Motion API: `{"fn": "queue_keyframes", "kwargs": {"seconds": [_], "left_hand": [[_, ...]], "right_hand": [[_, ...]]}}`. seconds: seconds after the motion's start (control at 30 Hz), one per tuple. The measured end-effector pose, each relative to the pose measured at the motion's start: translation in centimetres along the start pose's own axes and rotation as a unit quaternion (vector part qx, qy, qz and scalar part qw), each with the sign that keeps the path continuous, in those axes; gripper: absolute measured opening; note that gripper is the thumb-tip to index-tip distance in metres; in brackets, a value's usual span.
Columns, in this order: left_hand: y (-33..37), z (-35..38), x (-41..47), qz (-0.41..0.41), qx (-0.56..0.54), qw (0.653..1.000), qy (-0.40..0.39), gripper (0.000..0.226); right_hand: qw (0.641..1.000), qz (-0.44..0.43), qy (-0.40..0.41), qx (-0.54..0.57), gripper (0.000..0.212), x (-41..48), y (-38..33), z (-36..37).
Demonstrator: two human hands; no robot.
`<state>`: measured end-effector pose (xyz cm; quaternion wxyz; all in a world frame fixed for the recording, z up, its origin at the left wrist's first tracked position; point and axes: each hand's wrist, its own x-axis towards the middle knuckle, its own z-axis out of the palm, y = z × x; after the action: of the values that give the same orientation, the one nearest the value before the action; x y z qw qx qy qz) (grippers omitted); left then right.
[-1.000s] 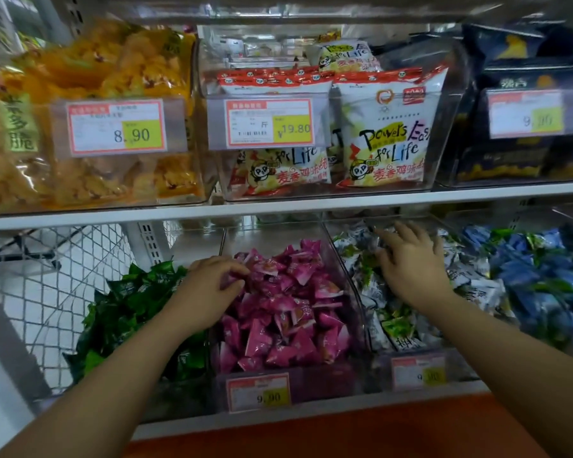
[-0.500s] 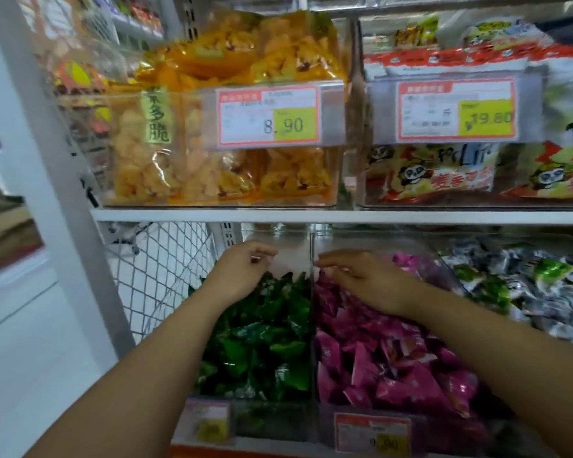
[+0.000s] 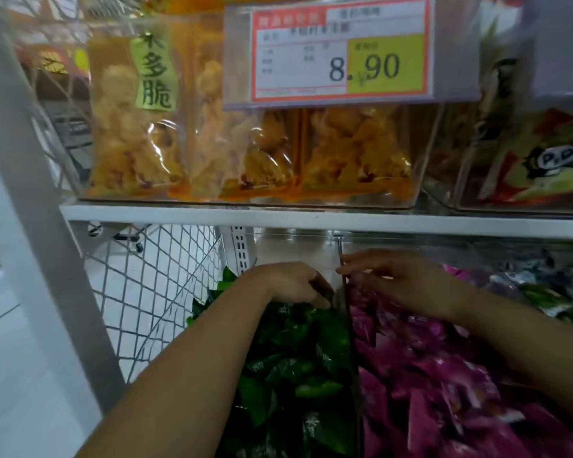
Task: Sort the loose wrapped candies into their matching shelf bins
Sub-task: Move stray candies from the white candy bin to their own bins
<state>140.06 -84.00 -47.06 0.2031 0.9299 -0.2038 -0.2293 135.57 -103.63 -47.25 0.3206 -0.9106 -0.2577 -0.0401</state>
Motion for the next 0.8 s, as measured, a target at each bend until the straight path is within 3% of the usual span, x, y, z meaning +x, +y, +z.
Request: {"fn": "queue_keyframes", "kwargs": {"seconds": [0.2, 0.5, 0.8], "left_hand": [[-1.3, -1.3, -1.7, 0.015, 0.048, 0.999, -0.012, 0.027], [-2.0, -1.4, -4.2, -0.014, 0.070, 0.997, 0.013, 0.027], [-1.0, -3.1, -5.1, -0.023, 0.069, 0.997, -0.011, 0.027]], "right_hand": [[0.999, 0.007, -0.035, 0.022, 0.028, -0.4, -0.1, -0.2], [0.998, 0.029, -0.047, 0.028, 0.029, -0.8, -0.7, -0.2], [0.998, 0.035, -0.054, 0.028, 0.031, -0.9, -0.8, -0.1]]}}
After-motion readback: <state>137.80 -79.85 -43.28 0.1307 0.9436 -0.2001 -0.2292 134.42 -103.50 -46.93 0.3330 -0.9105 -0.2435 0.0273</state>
